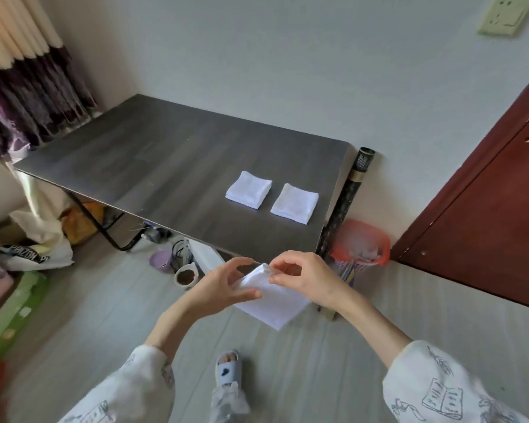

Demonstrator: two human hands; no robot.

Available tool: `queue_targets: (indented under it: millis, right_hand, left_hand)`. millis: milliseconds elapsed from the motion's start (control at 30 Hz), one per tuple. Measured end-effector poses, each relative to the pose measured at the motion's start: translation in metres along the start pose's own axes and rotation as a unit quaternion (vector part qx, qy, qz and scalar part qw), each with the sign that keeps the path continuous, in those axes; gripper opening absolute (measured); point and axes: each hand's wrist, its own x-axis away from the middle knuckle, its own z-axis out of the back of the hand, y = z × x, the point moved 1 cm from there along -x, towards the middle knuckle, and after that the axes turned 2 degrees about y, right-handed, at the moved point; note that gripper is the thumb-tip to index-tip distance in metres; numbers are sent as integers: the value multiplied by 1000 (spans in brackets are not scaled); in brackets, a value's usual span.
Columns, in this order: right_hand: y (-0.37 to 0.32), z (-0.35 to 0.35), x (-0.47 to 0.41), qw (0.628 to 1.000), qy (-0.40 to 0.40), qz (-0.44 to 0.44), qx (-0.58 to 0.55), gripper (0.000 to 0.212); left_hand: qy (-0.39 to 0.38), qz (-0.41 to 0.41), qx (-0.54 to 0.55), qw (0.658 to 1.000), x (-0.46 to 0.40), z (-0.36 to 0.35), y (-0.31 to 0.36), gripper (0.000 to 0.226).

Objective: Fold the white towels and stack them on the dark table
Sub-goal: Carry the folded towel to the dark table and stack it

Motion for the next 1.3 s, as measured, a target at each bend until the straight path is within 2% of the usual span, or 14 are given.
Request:
queue_targets:
  millis: [100,267,333,433,533,667,767,867,933,1067,1200,1300]
  right_hand:
    - [-1,4,-59,1000,18,-16,-3,10]
    - [-5,14,-138,997,59,-55,-18,9]
    - [-5,19,-158,994,73,-75,-33,8]
    - [3,30,-188,989,102,-95,-43,7]
    - [18,40,-211,984,118,-117,-56,8]
    - [55,53,-237,965,176,-173,-92,26]
    - [86,54,-252,919,232,-247,-201,34]
    - [109,45,-274,855,173,-329,-362,39]
    - [117,34,-286,834,118,-348,-412,40]
    - [124,18,-313,810,93,-340,-470,36]
    - [128,10,-341,820,133,-358,-426,35]
    - [129,3,-360,824,167,-379,-386,23]
  left_hand:
    - [-26,-42,5,999,-58,31,-11,45]
    - [-50,-67,56,995,-132,69,-18,16]
    - [-62,-70,73,993,-156,79,-16,19]
    - [-88,-87,88,988,-196,89,-14,47]
    - [-123,-86,97,984,-228,93,-13,56]
    - [-124,-72,114,983,-262,99,-12,39]
    - [-99,-52,125,986,-283,105,-13,21]
    - [-87,-35,133,987,-304,111,-18,19]
    - [-89,-23,151,984,-316,115,-24,16]
    - [-98,3,179,979,-341,125,-38,22]
    - [-115,54,185,974,-376,133,-60,27]
    - [-99,102,174,974,-401,140,-81,29]
